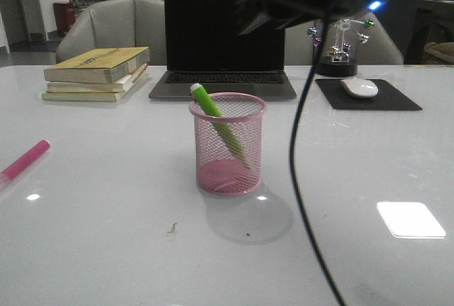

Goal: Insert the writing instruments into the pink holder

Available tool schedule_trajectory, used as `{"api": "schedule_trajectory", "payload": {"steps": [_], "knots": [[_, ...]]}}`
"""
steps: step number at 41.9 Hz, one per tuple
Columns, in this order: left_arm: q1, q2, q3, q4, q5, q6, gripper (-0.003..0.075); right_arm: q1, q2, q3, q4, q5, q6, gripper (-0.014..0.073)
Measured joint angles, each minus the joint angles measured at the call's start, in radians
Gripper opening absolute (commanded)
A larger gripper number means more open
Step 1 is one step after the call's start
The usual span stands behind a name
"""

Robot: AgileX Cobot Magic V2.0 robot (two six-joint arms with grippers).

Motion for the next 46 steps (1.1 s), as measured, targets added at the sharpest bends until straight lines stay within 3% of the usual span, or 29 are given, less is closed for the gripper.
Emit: {"api": "schedule_trajectory", "payload": {"steps": [8,26,32,38,46], "knots": [[0.0,0.0,0.0,0.0,0.0,0.0,0.058,0.0,-0.233,0.03,0.0,0.318,0.0,0.0416],[0.0,0.002,0.0,0.041,0.0,-0.002,0.058,0.0,-0.664,0.238,0.0,0.518,0.0,0.0416],[0.018,0.022,0.0,0.078,0.005,-0.083,0.058,0.0,-0.713,0.245,0.0,0.554,0.0,0.0416],[0.113,0.094,0.0,0.174,0.043,-0.219,0.058,0.0,-0.717,0.245,0.0,0.563,0.0,0.0416],[0.316,0.265,-0.021,0.202,0.078,-0.254,0.058,0.0,-0.718,0.245,0.0,0.565,0.0,0.0416]]}}
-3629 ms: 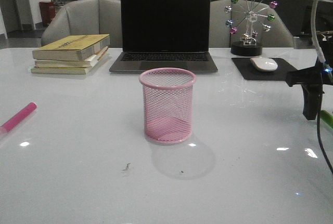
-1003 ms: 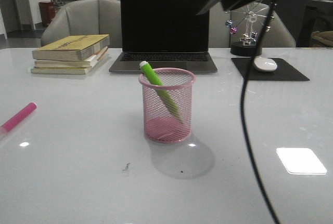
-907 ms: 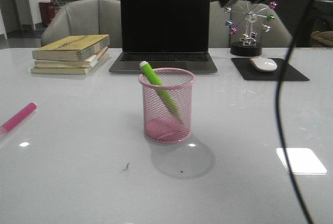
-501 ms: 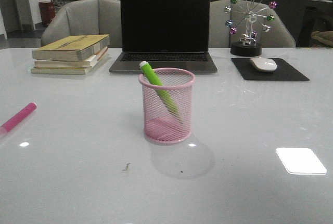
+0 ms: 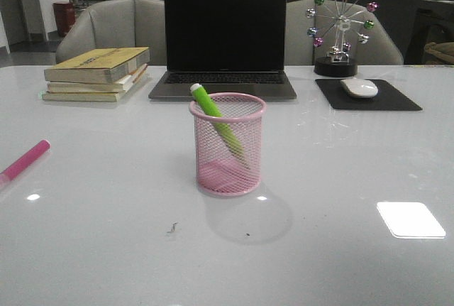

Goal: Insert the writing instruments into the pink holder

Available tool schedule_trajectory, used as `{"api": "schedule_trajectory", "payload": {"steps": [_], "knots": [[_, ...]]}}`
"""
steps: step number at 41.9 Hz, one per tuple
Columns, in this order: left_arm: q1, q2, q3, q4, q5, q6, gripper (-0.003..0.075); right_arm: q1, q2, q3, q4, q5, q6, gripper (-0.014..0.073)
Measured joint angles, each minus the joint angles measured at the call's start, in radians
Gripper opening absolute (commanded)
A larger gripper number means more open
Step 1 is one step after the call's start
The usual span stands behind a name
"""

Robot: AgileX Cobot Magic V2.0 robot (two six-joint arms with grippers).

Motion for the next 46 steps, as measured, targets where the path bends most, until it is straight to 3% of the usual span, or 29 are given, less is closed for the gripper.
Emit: {"api": "schedule_trajectory", "payload": {"steps": [8,14,22,33,46], "knots": [[0.197,0.219,-0.077,0.005,-0.001,-0.002,0.058,0.0,0.0,0.0,0.0,0.002,0.0,0.0416],[0.269,0.384,-0.166,0.028,-0.016,-0.002,0.058,0.0,0.0,0.0,0.0,0.002,0.0,0.0416],[0.275,0.587,-0.3,0.062,-0.029,-0.002,0.0574,0.0,0.0,0.0,0.0,0.002,0.0,0.0416],[0.251,0.789,-0.476,0.071,-0.033,-0.002,0.0477,0.0,0.0,0.0,0.0,0.002,0.0,0.0416],[0.247,0.982,-0.659,0.073,-0.01,-0.002,0.0465,0.0,0.0,0.0,0.0,0.002,0.0,0.0416]]}}
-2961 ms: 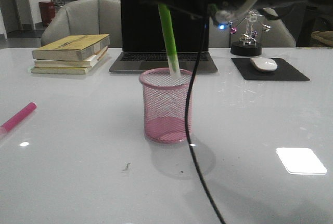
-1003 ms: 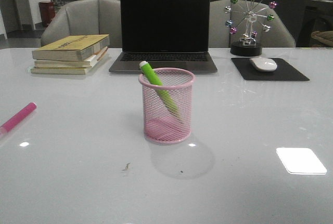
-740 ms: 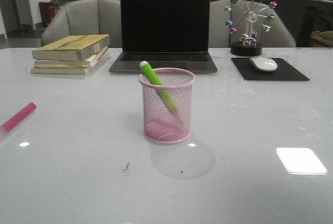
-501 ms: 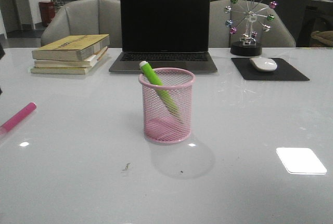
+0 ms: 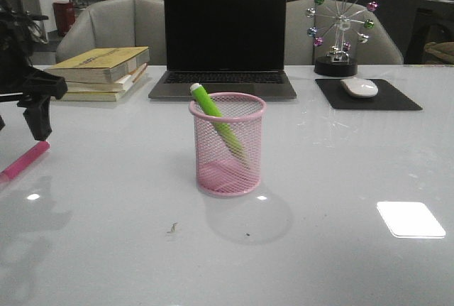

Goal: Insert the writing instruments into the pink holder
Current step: 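Lower the left gripper onto the pink marker and close on it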

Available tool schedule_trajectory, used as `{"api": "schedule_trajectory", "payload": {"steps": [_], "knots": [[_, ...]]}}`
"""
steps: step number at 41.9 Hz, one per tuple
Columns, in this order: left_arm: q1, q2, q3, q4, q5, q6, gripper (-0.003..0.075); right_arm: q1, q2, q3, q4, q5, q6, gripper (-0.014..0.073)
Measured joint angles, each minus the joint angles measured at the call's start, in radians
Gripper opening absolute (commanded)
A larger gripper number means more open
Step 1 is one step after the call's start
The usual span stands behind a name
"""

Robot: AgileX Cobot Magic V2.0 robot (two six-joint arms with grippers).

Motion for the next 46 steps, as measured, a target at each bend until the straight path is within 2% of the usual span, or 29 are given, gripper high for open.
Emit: {"api": "schedule_trajectory", "payload": {"steps": [8,19,25,30,38,46], "knots": [[0.0,0.08,-0.068,0.0,0.004,0.0,0.0465,0.0,0.0,0.0,0.0,0.0,0.0,0.0416],[0.0,0.127,-0.078,0.0,-0.017,0.0,0.0464,0.0,0.0,0.0,0.0,0.0,0.0,0.0416],[0.0,0.136,-0.078,0.0,-0.023,0.0,0.0436,0.0,0.0,0.002,0.0,0.0,0.0,0.0416],[0.0,0.138,-0.082,-0.002,-0.023,0.0,0.0372,0.0,0.0,0.002,0.0,0.0,0.0,0.0416],[0.0,0.138,-0.082,-0.002,-0.021,0.0,0.0214,0.0,0.0,0.002,0.0,0.0,0.0,0.0416],[0.0,0.138,-0.084,-0.01,-0.017,0.0,0.0111,0.0,0.0,0.002,0.0,0.0,0.0,0.0416]]}}
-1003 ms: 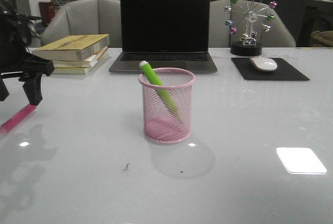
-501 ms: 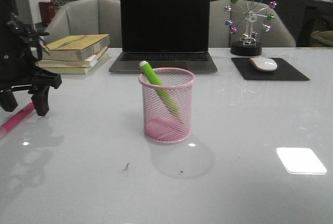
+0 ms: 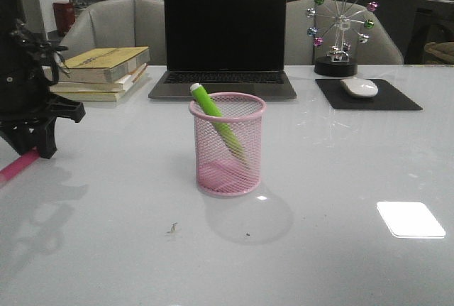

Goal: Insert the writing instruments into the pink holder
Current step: 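Lower the left gripper onto the pink marker and close on it, then lift the pink marker with the left gripper over the pink holder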

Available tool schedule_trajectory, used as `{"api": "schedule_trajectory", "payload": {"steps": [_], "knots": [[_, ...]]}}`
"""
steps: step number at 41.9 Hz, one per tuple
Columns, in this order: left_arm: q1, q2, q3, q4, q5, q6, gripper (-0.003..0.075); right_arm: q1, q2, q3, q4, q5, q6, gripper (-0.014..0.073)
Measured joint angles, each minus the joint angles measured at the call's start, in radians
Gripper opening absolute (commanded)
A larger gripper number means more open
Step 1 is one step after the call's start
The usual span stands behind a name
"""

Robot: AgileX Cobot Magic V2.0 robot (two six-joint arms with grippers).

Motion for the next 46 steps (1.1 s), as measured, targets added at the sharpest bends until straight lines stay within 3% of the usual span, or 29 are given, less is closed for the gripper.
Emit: {"api": "schedule_trajectory", "payload": {"steps": [13,21,31,37,46], "knots": [[-0.002,-0.025,0.016,-0.004,-0.007,0.0,0.0091,0.0,0.0,0.0,0.0,0.0,0.0,0.0416],[-0.055,-0.228,0.156,-0.005,-0.145,0.0,0.0091,0.0,0.0,0.0,0.0,0.0,0.0,0.0416],[-0.19,-0.576,0.412,-0.009,-0.466,0.0,0.0091,0.0,0.0,0.0,0.0,0.0,0.0,0.0416],[-0.292,-0.747,0.572,-0.009,-0.771,0.0,0.0091,0.0,0.0,0.0,0.0,0.0,0.0,0.0416],[-0.452,-0.764,0.699,-0.009,-1.201,0.0,0.0091,0.0,0.0,0.0,0.0,0.0,0.0,0.0416]]}}
